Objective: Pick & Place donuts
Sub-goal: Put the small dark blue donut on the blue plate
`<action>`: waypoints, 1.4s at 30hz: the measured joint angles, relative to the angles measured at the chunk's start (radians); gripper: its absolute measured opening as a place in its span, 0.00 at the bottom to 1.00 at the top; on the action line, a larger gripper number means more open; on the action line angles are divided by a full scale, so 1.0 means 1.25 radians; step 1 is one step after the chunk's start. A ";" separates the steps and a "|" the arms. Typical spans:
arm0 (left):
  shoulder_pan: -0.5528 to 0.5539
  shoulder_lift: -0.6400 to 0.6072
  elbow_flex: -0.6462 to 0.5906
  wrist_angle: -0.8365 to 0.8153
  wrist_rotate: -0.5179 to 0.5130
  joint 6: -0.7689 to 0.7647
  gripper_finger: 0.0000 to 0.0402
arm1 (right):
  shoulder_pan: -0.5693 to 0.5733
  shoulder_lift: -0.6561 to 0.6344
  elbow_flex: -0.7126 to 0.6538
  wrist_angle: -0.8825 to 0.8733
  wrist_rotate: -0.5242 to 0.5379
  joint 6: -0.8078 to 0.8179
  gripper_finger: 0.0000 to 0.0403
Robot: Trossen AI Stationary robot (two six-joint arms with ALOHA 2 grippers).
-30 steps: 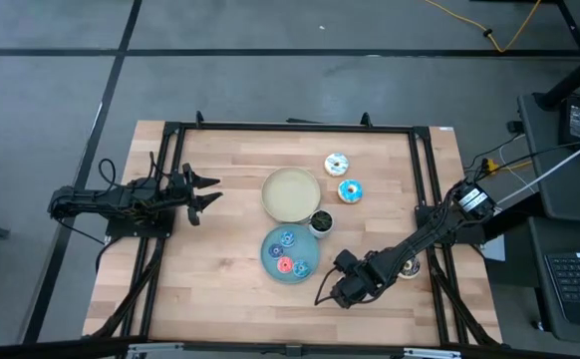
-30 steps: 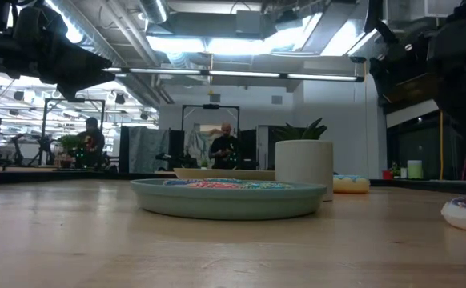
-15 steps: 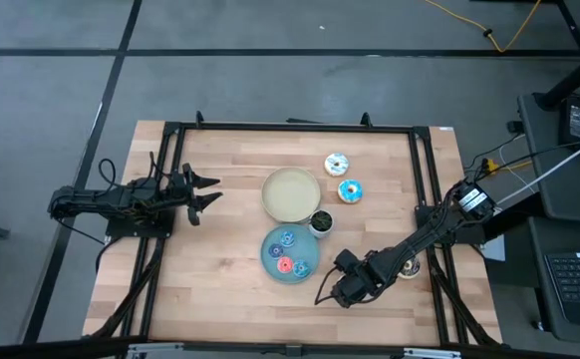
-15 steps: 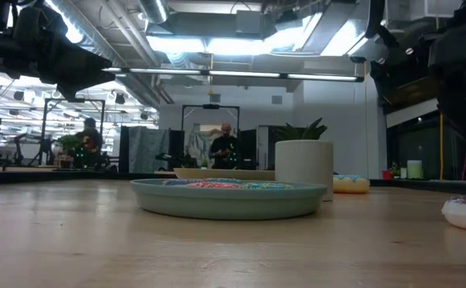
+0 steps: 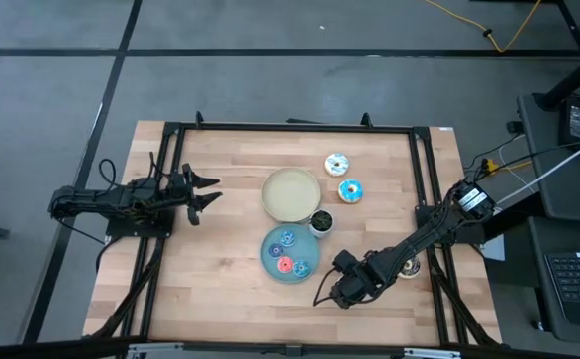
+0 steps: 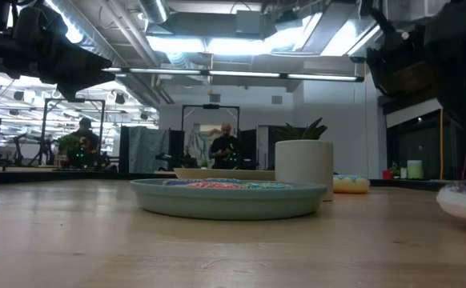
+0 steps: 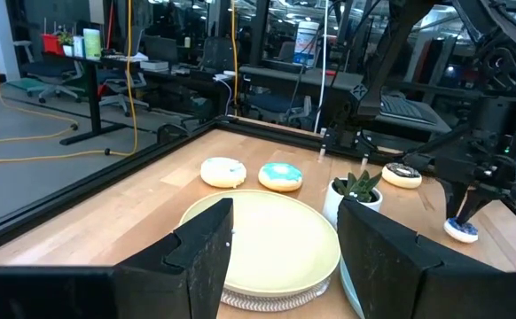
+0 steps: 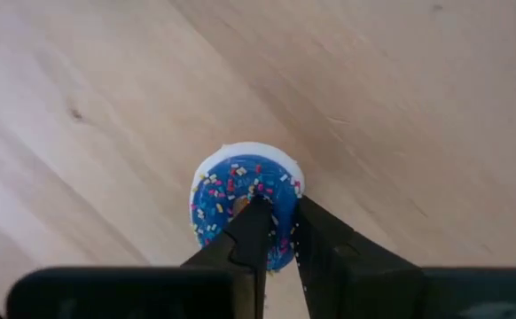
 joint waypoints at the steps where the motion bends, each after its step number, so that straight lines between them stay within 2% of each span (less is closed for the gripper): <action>1: 0.000 0.000 0.000 0.000 0.000 0.000 0.49 | 0.000 0.000 0.006 -0.004 0.000 -0.008 0.13; 20: 0.000 0.000 0.000 0.000 0.000 0.000 0.49 | -0.007 -0.001 0.159 -0.174 -0.007 -0.152 0.13; 29: 0.000 0.000 0.000 0.000 0.000 0.000 0.49 | -0.012 -0.001 0.270 -0.257 -0.017 -0.218 0.13; 42: 0.000 0.000 0.000 0.000 0.000 0.000 0.49 | -0.086 0.001 0.382 -0.321 -0.058 -0.385 0.13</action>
